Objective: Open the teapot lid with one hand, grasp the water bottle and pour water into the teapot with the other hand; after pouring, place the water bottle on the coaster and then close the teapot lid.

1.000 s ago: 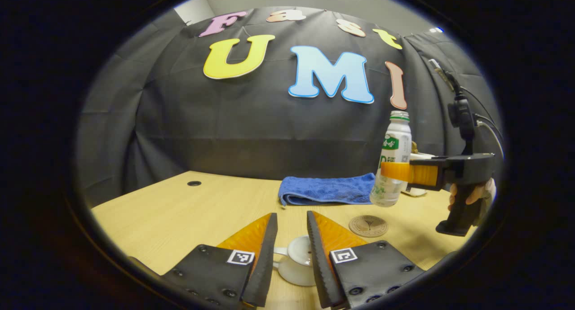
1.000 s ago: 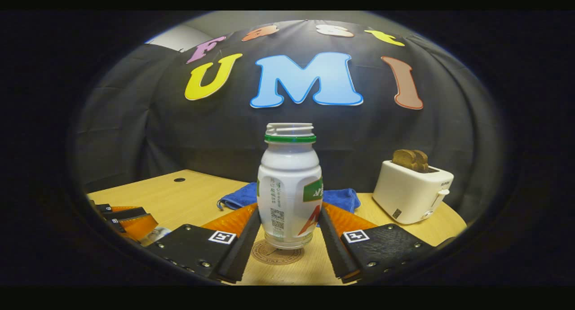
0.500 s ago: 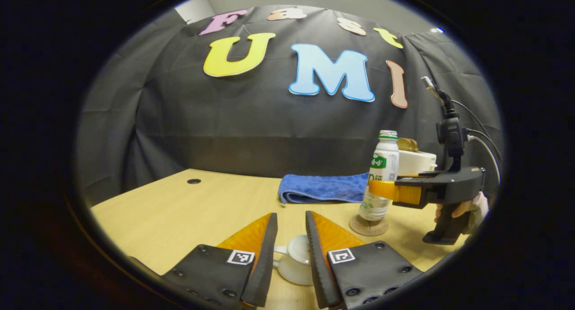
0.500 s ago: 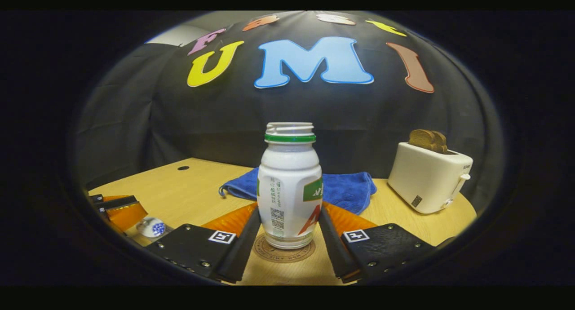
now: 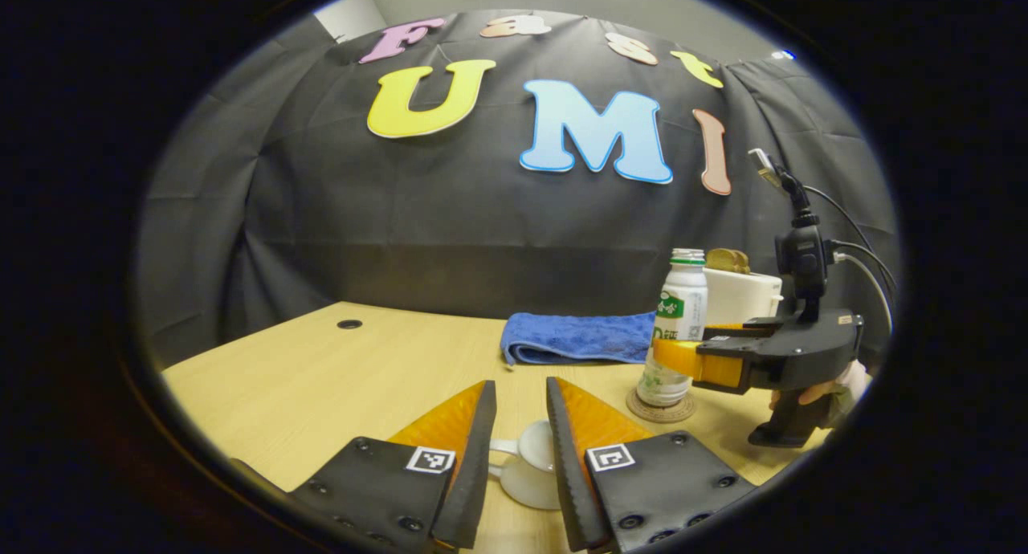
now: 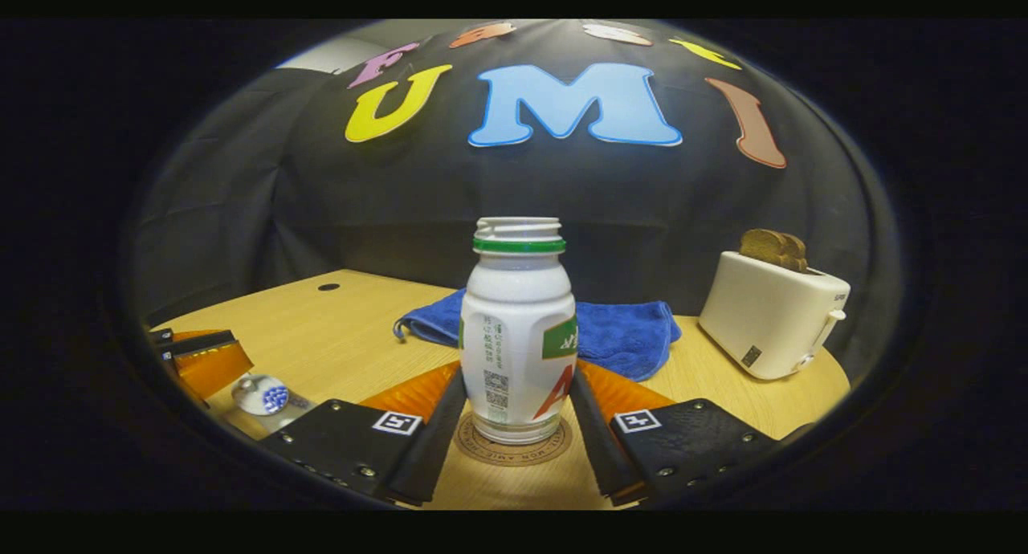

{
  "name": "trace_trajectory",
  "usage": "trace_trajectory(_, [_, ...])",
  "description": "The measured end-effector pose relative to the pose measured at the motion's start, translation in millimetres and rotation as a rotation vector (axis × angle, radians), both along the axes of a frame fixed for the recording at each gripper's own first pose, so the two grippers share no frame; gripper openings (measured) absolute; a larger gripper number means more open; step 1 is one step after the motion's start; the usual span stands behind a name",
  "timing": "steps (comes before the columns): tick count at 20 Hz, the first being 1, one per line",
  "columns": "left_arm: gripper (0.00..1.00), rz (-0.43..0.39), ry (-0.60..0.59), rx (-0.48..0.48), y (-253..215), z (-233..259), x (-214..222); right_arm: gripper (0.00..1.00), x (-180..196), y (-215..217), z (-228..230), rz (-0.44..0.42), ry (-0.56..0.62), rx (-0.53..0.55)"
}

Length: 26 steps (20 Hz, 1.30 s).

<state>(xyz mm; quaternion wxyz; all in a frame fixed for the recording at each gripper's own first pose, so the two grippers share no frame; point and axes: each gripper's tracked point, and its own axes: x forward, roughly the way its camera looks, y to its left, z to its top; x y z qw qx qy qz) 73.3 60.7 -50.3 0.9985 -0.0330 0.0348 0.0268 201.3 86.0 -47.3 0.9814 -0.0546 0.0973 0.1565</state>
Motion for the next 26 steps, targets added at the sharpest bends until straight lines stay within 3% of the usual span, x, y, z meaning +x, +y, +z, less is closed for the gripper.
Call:
trace_trajectory(7, [0.4, -0.006, 0.008, -0.003, -2.3, -3.6, -0.1, 0.74, -0.2, -2.2, -12.6, -0.008, 0.03, 0.028])
trace_trajectory(8, [0.52, -0.006, 0.006, -0.005, -1.2, -1.9, -0.3, 0.74, -1.0, -1.1, -14.1, -0.009, 0.033, 0.026])
trace_trajectory(12, [0.52, -0.005, 0.0, -0.011, -0.7, -1.2, -0.6, 0.86, -1.9, 0.0, -30.2, -0.009, 0.07, 0.02])
trace_trajectory(14, [0.51, -0.004, 0.001, -0.011, -0.6, -1.8, -1.0, 0.98, -3.2, 0.0, -24.3, -0.01, 0.057, 0.038])
trace_trajectory(26, [0.51, -0.024, -0.002, -0.025, -6.0, 0.3, 0.3, 0.98, -25.6, -8.9, 12.2, -0.051, -0.04, 0.045])
